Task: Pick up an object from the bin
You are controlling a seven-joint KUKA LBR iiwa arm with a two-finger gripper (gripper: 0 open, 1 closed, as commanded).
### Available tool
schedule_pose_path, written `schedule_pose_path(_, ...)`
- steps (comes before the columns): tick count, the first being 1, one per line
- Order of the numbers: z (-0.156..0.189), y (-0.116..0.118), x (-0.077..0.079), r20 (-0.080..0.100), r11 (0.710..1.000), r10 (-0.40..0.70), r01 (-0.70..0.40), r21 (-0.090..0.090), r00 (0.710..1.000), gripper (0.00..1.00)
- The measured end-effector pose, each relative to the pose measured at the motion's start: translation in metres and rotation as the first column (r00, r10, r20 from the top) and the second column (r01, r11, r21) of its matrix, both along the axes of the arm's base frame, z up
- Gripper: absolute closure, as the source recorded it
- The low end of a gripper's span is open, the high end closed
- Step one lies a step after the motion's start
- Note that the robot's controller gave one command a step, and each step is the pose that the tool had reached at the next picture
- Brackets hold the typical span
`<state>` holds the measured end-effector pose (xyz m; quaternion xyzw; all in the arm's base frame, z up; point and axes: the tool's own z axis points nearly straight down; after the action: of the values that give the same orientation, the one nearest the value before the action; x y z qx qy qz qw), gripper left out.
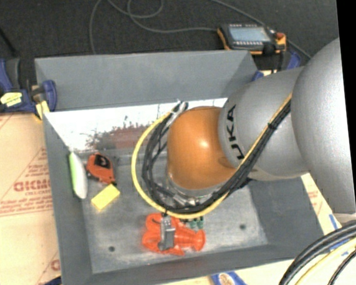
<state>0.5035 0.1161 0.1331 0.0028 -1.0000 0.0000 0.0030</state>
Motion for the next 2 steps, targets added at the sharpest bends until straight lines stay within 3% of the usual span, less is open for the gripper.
schedule_pose_path(1, 0.005, -0.001, 0.002, 0.008, 1.0, -0.004, 0.004, 0.001, 1.0, 0.0)
schedule_pose_path(2, -0.031, -0.045, 0.013, 0.012, 0.998, 0.066, -0.066, 0.001, 0.998, 0.0)
